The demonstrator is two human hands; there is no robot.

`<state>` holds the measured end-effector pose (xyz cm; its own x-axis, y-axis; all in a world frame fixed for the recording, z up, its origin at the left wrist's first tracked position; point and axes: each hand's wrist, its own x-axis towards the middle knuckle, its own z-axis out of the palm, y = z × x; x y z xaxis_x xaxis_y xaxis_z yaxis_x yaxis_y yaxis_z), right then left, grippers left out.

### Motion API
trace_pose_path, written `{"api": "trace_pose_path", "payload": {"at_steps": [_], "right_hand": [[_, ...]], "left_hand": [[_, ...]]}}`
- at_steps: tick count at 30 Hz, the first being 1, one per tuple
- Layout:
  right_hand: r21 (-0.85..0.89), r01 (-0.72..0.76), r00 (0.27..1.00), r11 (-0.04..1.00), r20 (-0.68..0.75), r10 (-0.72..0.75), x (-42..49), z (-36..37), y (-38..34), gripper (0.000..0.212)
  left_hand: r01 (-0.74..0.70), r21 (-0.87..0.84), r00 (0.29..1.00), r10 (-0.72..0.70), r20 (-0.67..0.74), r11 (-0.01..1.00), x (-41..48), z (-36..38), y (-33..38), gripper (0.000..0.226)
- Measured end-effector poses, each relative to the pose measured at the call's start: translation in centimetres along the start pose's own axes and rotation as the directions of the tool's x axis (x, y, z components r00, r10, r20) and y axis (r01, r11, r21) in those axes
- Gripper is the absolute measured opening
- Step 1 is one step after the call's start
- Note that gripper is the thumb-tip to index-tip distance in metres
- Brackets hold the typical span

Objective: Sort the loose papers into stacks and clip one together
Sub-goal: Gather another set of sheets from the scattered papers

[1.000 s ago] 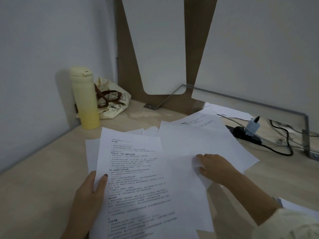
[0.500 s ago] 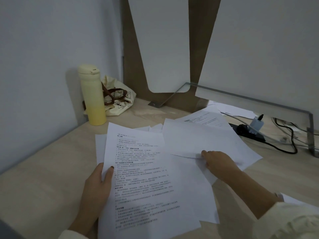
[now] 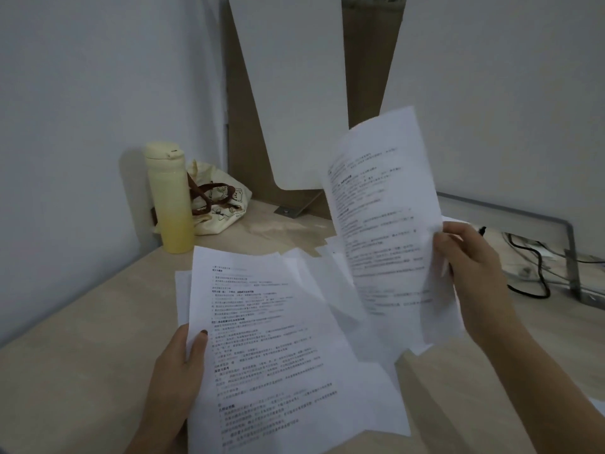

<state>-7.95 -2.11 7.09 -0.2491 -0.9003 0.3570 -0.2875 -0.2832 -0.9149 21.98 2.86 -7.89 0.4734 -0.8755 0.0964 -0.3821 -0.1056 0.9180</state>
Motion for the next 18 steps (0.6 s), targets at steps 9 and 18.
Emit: {"api": "trace_pose_path", "payload": {"at_steps": [9,18], "right_hand": [[-0.024,-0.618,0.75,0.785,0.281,0.599,-2.8,1.2,7.7,0.015],[-0.342,-0.431,0.795,0.835,0.294,0.531,-5.0,3.6,9.3,0.014]], "left_hand": [[0.023,-0.093,0.998,-0.018,0.052,0.995,-0.2,-0.5,0.2,0.023],[0.03,-0.168,0.997,-0.018,0.077,0.985,-0.3,-0.6,0.7,0.019]]}}
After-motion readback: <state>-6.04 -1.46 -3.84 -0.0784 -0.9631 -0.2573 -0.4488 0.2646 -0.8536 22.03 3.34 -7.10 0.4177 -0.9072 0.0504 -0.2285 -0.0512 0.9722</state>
